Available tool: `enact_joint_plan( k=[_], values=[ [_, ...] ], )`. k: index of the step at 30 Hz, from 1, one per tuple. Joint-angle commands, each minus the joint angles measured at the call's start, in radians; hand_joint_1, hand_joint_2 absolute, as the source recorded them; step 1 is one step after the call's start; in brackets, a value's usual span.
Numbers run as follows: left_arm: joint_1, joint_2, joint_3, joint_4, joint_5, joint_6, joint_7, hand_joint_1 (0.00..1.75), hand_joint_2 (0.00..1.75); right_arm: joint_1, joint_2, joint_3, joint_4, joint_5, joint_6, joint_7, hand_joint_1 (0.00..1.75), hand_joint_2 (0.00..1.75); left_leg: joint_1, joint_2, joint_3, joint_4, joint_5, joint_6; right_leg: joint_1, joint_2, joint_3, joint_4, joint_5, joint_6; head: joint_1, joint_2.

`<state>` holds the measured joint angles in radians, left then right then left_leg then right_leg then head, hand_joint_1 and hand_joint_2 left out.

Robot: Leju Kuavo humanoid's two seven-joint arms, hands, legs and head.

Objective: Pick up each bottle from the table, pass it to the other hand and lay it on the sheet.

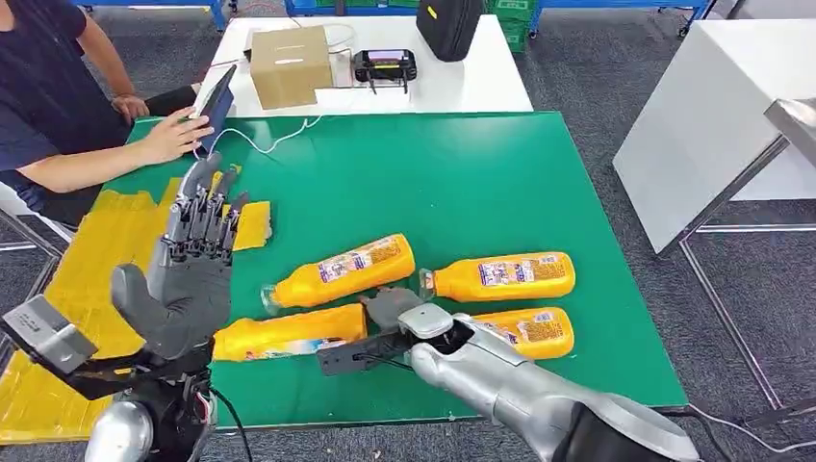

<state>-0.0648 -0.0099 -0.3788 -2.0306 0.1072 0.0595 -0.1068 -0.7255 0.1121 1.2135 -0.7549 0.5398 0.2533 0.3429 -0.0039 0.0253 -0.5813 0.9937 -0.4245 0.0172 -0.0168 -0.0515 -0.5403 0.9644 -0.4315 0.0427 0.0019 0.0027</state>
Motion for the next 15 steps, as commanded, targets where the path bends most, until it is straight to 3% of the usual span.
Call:
enact_joint_plan(
  k=[1, 2, 15],
  values=[
    [-0.007, -0.002, 0.034, 0.046, -0.003, -0.028, -0.01, 0.0, 0.0, -0.048, 0.021, 0.056, -0.099, -0.081, 0.047, 0.016, 0.0, 0.0, 0.0, 0.0, -0.001, 0.0, 0.0, -0.001, 0.0, 0.004, -0.002, 0.001, 0.0, -0.001, 0.0, 0.0],
    [-0.007, -0.002, 0.036, 0.045, -0.003, -0.029, -0.01, 0.0, 0.0, -0.049, 0.023, 0.055, -0.1, -0.084, 0.048, 0.018, 0.0, 1.75, 0.001, 0.001, -0.002, 0.001, -0.001, -0.001, 0.001, 0.005, -0.002, 0.001, 0.0, -0.002, 0.0, 0.0],
    [-0.009, -0.012, 0.057, 0.048, -0.001, -0.045, -0.009, 0.0, 0.0, -0.077, 0.047, 0.14, -0.138, -0.142, 0.093, 0.034, 0.0, 1.75, 0.001, -0.002, -0.006, 0.001, 0.0, -0.002, 0.001, 0.004, -0.006, 0.001, 0.0, -0.002, 0.0, 0.0]
  ],
)
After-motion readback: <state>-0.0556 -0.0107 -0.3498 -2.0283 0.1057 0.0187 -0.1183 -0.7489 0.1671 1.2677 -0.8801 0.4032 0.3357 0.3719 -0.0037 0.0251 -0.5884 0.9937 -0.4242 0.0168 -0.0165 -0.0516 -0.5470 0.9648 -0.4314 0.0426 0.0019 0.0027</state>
